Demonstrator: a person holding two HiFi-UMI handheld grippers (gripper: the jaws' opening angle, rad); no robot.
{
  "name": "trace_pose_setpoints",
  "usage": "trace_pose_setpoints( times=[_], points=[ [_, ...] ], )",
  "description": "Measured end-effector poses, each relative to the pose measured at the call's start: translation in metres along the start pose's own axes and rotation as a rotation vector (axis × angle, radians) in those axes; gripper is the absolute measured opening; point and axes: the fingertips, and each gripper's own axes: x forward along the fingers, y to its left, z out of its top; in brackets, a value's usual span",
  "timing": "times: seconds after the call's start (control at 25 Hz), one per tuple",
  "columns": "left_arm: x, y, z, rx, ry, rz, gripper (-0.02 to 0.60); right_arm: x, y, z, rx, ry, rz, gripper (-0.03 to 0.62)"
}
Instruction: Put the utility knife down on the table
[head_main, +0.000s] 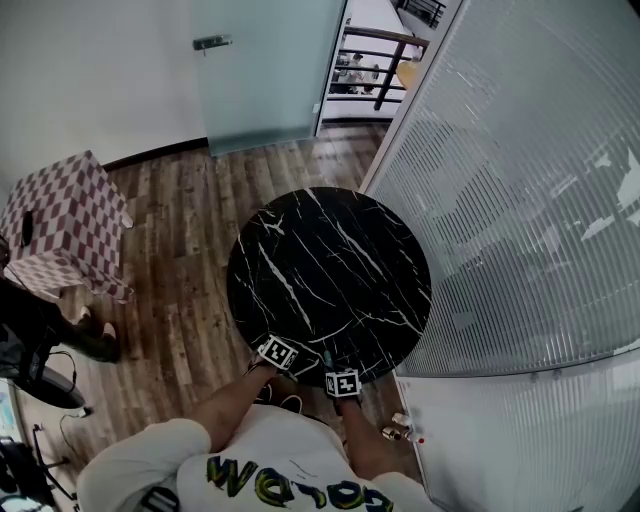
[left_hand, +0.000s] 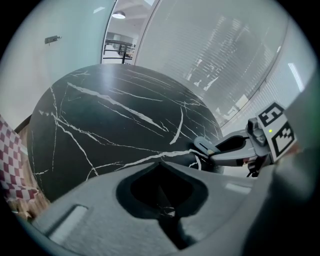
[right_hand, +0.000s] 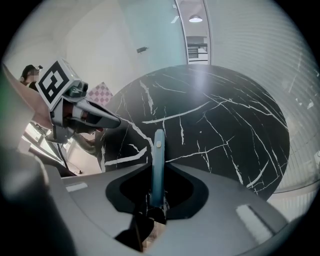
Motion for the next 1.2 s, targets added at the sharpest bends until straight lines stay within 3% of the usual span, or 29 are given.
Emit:
trace_pose_setpoints(
  times=[0.64, 1.2],
  points=[
    [-0.011, 0.003, -0.004, 0.013, -0.015, 0.024, 0.0, 0.0, 0.003, 0.0, 0.019, -0.016, 0.008, 0.103],
    [-0.017, 0.0, -0.011, 0.071, -0.028, 0.026, 0.0, -0.005, 0.002, 0.008, 0.035, -0.076, 0.002, 0.146]
  ],
)
